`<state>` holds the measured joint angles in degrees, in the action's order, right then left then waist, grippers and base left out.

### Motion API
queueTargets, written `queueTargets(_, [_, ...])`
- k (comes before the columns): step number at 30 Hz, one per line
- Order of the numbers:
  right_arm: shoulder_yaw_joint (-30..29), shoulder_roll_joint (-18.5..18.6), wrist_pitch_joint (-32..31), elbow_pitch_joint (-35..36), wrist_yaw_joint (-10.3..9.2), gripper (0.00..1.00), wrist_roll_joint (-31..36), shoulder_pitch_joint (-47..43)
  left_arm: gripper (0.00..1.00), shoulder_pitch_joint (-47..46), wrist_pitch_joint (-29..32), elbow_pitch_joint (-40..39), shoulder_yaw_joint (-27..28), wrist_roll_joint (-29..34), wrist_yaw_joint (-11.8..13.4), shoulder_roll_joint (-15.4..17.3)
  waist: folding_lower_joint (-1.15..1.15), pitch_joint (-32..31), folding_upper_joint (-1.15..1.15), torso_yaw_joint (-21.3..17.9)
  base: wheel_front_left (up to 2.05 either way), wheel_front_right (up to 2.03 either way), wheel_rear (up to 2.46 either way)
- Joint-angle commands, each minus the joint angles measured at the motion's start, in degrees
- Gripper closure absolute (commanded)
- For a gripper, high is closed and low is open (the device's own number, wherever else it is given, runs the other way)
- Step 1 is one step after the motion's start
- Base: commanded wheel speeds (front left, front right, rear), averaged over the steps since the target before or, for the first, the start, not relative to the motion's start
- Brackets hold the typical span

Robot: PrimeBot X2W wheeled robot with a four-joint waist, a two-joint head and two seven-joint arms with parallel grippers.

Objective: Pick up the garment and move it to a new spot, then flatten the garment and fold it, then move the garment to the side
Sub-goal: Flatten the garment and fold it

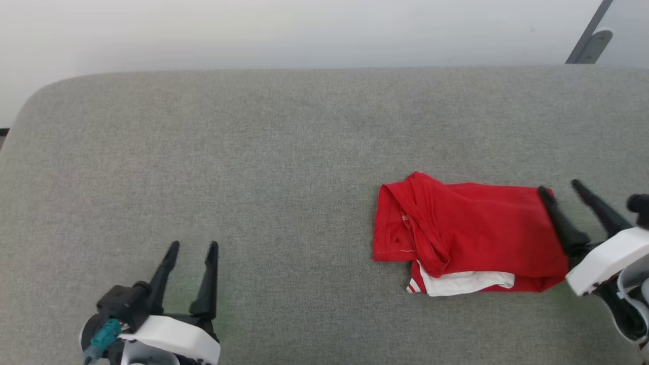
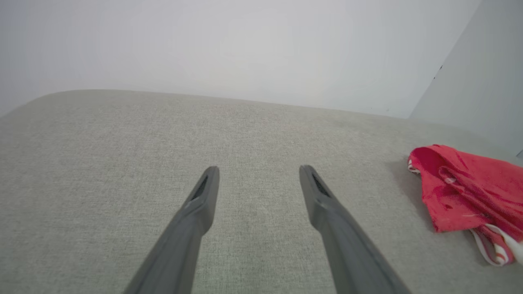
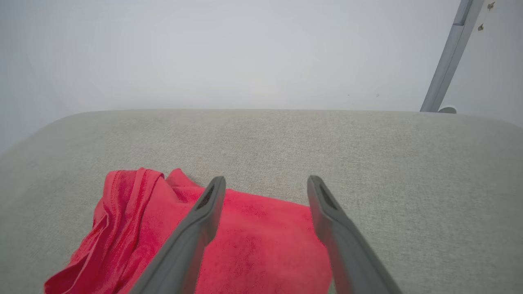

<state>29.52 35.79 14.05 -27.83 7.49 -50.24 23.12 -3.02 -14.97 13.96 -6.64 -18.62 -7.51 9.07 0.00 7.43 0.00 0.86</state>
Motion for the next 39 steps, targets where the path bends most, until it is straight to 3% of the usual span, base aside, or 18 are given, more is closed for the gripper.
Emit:
queueTargets(1, [-1.14,-0.60,0.68,-0.70,0.00,0.00,0.80,-0.14,0.00,0.32,-0.29,-0.60,0.65,-0.48,0.08,-0.22,0.00,-0.40,0.00,-0.07,0.00,0.00,0.00])
queueTargets(10, [-18.02,-8.34,1.13,6.21,0.01,0.00,17.41,-8.73,0.00,2.87,-0.29,-2.91,2.31,0.95,0.08,-0.53,0.00,-3.12,0.00,1.34,0.00,0.00,0.00])
queueTargets(18, [-25.57,-12.04,1.14,14.21,0.00,0.00,22.92,-18.40,0.00,7.27,-0.29,-6.87,4.21,1.42,0.08,-0.75,0.00,-4.32,0.00,2.62,0.00,0.00,0.00])
queueTargets(30, [-31.82,-14.29,1.15,20.57,0.00,0.00,25.31,-26.34,0.00,13.21,-0.29,-11.62,6.85,3.27,0.08,-2.29,0.00,-3.90,0.00,3.51,0.00,0.00,0.00])
queueTargets(39, [-32.44,-15.59,1.15,21.26,0.00,0.00,26.23,-26.50,0.00,12.34,-0.29,-12.02,7.09,3.97,0.08,-2.65,0.00,-3.32,0.00,3.80,0.00,0.00,0.00])
